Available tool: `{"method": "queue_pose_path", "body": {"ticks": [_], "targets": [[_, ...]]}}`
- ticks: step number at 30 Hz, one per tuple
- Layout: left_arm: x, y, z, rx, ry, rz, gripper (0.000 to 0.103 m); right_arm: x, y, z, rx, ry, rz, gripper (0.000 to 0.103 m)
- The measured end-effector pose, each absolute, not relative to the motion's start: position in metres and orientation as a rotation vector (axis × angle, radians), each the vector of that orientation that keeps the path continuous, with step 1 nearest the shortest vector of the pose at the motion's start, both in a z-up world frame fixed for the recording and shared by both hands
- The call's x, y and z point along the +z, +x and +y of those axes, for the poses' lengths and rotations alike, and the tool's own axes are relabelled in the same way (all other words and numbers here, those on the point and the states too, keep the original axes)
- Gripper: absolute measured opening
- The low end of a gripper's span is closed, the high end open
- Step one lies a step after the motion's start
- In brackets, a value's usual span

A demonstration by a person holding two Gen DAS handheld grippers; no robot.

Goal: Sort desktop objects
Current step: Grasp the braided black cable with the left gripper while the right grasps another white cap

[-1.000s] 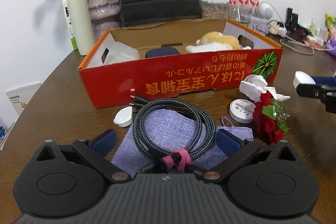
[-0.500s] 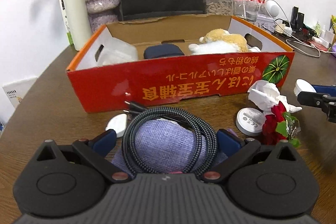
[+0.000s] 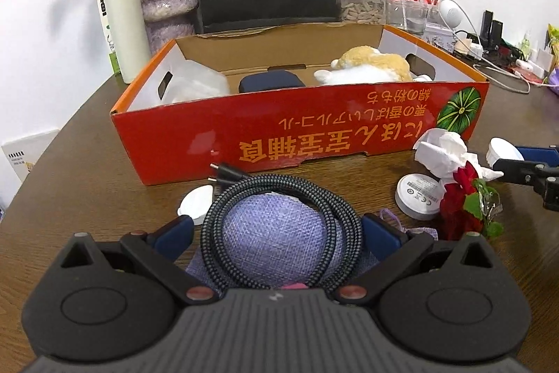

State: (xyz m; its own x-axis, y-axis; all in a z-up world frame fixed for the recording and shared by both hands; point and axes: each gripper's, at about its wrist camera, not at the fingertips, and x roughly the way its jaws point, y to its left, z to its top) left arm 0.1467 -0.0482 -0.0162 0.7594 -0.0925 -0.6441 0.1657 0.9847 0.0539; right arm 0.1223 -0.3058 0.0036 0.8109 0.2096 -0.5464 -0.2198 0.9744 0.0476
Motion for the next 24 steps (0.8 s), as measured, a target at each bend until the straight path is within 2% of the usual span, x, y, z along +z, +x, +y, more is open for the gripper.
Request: {"method": "queue_pose_path", "body": {"ticks": [4, 13, 17, 24], "targets": [[-0.018, 0.152, -0.038, -0.158, 0.027, 0.722, 0.103, 0.004, 0.122, -0.306, 0.231, -0.021, 0.579, 0.039], [-0.020, 0.149, -0.039, -0.156, 0.034, 0.699, 0.103, 0.005, 0.119, -0.306, 0.232, -0.022, 0.566, 0.039], [-0.019, 0.145, -0.041, -0.167, 0.044, 0.681, 0.093, 0.006, 0.117, -0.306, 0.233, -0.024, 0.559, 0.039], [-0.015, 0.141, -0.039, -0.171, 0.017, 0.653, 0.091, 0.007, 0.116, -0.307, 0.229, -0.024, 0.542, 0.039]]}}
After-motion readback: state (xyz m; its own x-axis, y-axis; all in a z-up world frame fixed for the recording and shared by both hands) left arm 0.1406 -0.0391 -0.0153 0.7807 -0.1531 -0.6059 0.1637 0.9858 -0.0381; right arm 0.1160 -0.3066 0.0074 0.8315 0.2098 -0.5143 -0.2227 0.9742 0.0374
